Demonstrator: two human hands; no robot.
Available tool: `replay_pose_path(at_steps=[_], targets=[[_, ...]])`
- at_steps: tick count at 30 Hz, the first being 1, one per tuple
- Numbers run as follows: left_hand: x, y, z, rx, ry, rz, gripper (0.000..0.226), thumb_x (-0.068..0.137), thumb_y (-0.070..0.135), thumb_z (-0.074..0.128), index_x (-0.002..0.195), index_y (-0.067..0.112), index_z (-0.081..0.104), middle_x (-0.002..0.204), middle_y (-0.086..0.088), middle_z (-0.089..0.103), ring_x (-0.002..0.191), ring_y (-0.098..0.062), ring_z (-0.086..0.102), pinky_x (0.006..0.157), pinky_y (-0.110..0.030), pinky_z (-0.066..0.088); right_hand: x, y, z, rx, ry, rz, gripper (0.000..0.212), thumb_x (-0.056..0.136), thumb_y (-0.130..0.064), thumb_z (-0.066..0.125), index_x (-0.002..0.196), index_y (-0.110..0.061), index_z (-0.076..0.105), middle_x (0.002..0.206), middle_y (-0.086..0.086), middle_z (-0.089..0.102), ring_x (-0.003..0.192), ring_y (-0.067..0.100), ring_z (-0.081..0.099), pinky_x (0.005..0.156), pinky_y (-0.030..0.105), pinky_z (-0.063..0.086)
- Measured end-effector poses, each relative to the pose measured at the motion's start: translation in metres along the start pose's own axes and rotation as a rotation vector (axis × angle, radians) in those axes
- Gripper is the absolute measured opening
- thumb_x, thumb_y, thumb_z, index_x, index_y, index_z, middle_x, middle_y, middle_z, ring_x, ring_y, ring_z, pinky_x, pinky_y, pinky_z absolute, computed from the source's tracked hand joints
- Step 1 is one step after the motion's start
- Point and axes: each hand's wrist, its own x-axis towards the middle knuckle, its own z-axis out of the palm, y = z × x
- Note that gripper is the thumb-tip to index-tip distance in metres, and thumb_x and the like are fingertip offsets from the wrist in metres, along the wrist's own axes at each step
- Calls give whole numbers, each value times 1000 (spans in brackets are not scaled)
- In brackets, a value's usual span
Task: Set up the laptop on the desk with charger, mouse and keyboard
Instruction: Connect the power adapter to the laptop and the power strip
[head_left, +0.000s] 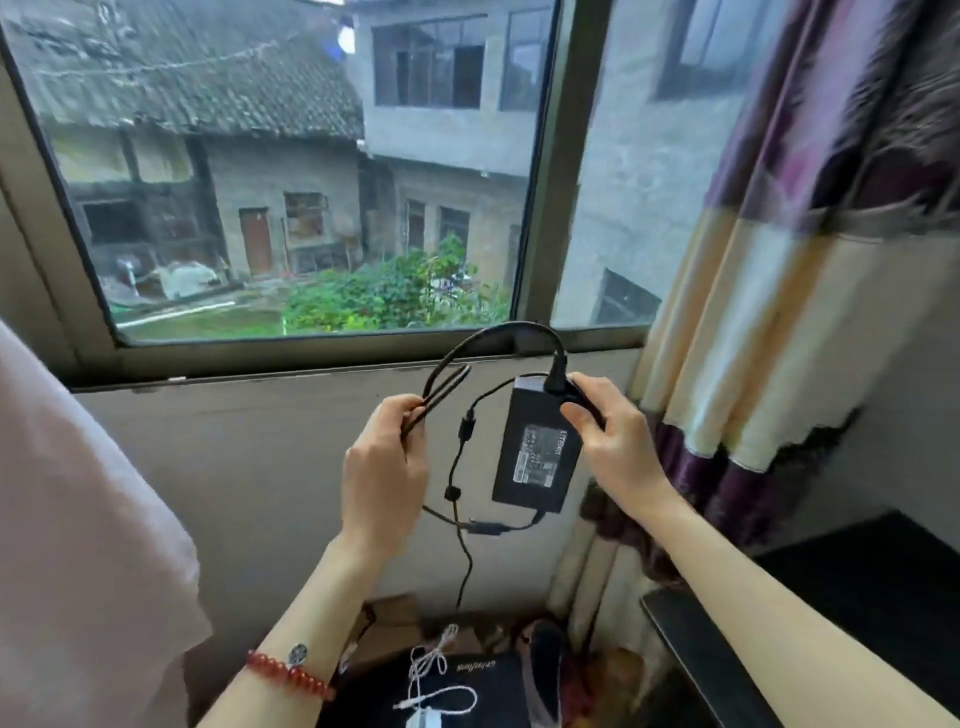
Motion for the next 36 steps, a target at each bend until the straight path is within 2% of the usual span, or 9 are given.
replay_pose_path(at_steps=[4, 9, 16, 18, 22, 26, 29, 33, 36], targets=[[5, 96, 28, -129, -31, 140, 14, 91, 9, 52, 102, 7, 60, 82, -7, 63, 65, -21, 51, 64, -26, 39, -24, -19, -108, -85, 186, -68, 29, 86, 2, 57, 115, 3, 58, 105, 1, 57, 99, 0, 51, 87, -3, 33], [-20, 202, 55, -245, -52, 295, 12, 92, 13, 49, 97, 7, 60, 85, 2, 58, 70, -8, 44, 63, -19, 31, -72, -43, -223, -157, 378, -67, 25, 91, -5, 52, 115, -6, 58, 98, -4, 56, 94, 2, 52, 84, 5, 39], [-117, 318, 93, -390, -226, 397, 13, 93, 13, 48, 96, 6, 59, 88, -6, 62, 73, -18, 52, 61, -19, 28, -192, -59, -357, -369, 551, 37, 29, 90, -5, 53, 118, -1, 56, 102, 0, 54, 96, 13, 52, 82, 3, 38], [-146, 349, 104, -423, -278, 409, 12, 92, 12, 49, 95, 5, 59, 89, -8, 63, 77, -21, 55, 63, -17, 29, -231, -63, -391, -422, 592, 82, 30, 90, -5, 54, 119, -1, 56, 104, 1, 54, 98, 14, 53, 87, 10, 38], [-201, 405, 127, -495, -378, 445, 11, 91, 9, 52, 96, 4, 60, 92, -10, 64, 83, -27, 59, 66, -17, 30, -303, -67, -452, -471, 680, 216, 31, 90, -7, 53, 120, -1, 56, 107, 3, 56, 101, 15, 53, 95, 23, 40], [-247, 454, 152, -518, -467, 596, 13, 90, 10, 52, 100, 4, 59, 96, -13, 63, 79, -37, 62, 67, -36, 48, -361, -64, -496, -551, 749, 351, 29, 90, -5, 53, 118, 0, 57, 104, 2, 55, 98, 13, 52, 86, 11, 35], [-290, 474, 177, -501, -606, 717, 16, 92, 14, 51, 101, 3, 58, 96, -16, 63, 71, -42, 62, 60, -48, 52, -408, -54, -518, -628, 772, 478, 26, 89, -2, 54, 114, 1, 59, 103, 12, 59, 93, 16, 51, 80, 8, 32], [-348, 484, 216, -358, -816, 837, 17, 90, 15, 54, 103, 6, 59, 93, -13, 62, 61, -39, 61, 50, -42, 50, -470, -28, -535, -723, 737, 705, 28, 90, -9, 54, 117, -2, 58, 111, 13, 60, 102, 24, 56, 84, 18, 35], [-385, 490, 241, -290, -896, 974, 20, 73, 5, 71, 92, 7, 63, 78, -9, 62, 47, -31, 58, 37, -30, 40, -506, -2, -540, -821, 662, 877, 34, 93, -16, 50, 125, -5, 52, 121, 10, 56, 109, 26, 54, 89, 31, 40]])
